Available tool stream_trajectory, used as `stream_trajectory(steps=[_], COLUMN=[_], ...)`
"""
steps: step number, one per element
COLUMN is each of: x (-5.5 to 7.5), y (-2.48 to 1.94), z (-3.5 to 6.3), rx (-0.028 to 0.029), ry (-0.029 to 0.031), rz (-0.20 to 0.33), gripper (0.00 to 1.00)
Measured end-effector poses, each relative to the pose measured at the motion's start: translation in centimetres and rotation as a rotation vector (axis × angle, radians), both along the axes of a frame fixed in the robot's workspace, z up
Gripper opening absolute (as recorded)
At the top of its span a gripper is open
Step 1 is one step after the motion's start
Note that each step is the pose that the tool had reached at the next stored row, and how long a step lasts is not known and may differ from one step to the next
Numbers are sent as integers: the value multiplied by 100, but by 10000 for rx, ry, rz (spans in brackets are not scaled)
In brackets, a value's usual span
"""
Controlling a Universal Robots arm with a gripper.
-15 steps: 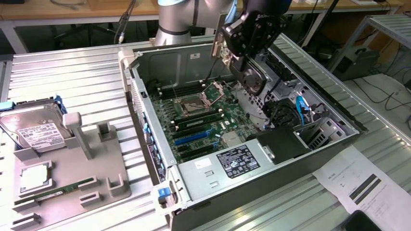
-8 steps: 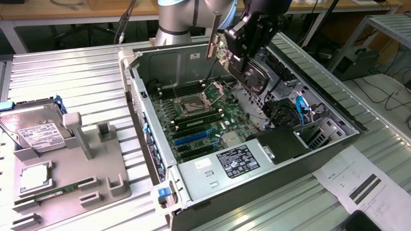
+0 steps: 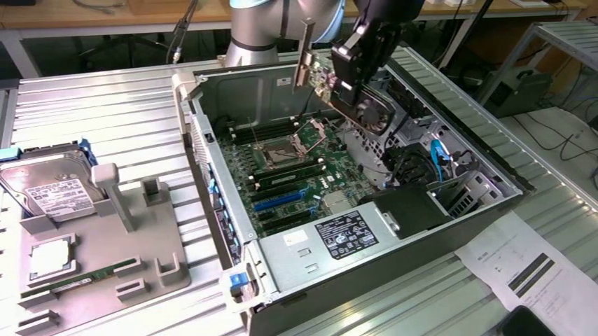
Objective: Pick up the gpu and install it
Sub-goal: 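Insert the gpu into the slot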
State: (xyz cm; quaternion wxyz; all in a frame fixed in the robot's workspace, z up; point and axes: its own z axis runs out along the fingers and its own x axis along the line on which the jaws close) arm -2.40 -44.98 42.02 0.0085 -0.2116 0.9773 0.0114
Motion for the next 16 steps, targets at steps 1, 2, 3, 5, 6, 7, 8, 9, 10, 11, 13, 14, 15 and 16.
stream_trajectory(steps=[1,2,3,5,6,7,8,9,10,11,13,14,15,16], x=[0,0,0,0,0,0,0,0,0,0,0,0,0,0], y=[0,0,0,0,0,0,0,0,0,0,0,0,0,0], z=[0,0,0,0,-1,-2,-2,-3,-4,-5,-7,-8,-9,-10], rx=[0,0,0,0,-1,-1,0,-1,0,0,-1,-1,0,0], ry=[0,0,0,0,1,1,0,1,0,0,0,0,0,0], rz=[178,366,649,1270,1678,1930,2108,2353,2535,2845,3477,3666,3971,4238], gripper=[27,27,27,27,27,27,27,27,27,27,27,27,27,27])
